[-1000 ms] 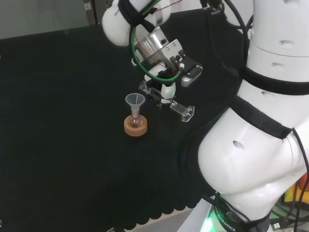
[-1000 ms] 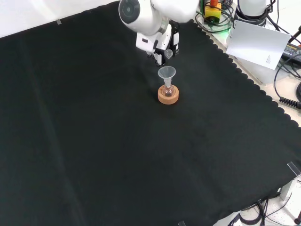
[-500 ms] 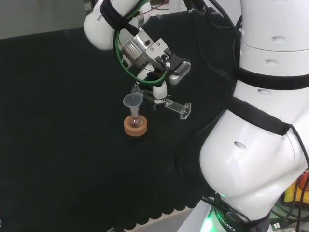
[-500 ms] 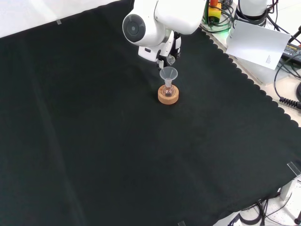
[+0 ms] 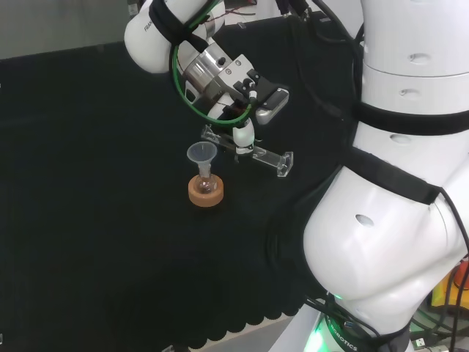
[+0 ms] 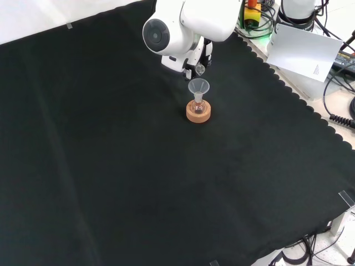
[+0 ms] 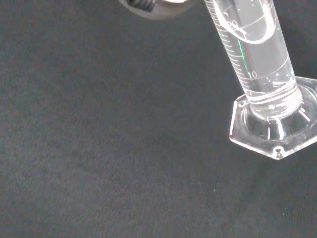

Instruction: Pour the water from the graduated cylinder into the round-bottom flask.

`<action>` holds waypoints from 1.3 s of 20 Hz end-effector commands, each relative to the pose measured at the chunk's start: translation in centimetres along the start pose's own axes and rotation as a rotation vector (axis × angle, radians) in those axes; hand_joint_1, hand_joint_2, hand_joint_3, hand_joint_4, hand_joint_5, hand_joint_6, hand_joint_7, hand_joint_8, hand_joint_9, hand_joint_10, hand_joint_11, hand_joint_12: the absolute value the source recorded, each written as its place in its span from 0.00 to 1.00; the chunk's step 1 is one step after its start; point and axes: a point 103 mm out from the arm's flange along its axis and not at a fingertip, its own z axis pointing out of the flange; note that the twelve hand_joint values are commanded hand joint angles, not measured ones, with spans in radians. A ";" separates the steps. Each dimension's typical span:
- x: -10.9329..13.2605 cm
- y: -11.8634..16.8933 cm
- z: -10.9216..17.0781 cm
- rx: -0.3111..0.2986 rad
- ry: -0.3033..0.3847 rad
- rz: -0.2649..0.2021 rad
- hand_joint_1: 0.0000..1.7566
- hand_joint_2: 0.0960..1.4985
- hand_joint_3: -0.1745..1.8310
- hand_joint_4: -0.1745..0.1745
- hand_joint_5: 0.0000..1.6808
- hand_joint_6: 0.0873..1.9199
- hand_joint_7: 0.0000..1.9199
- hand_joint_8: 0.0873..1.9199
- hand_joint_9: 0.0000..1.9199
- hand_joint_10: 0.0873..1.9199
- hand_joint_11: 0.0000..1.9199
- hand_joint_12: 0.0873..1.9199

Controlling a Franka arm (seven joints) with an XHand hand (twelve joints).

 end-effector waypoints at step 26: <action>-0.9 -0.6 0.6 0.174 -0.071 0.047 0.66 0.71 0.12 0.00 0.57 0.53 0.63 0.16 0.71 0.00 0.61 0.38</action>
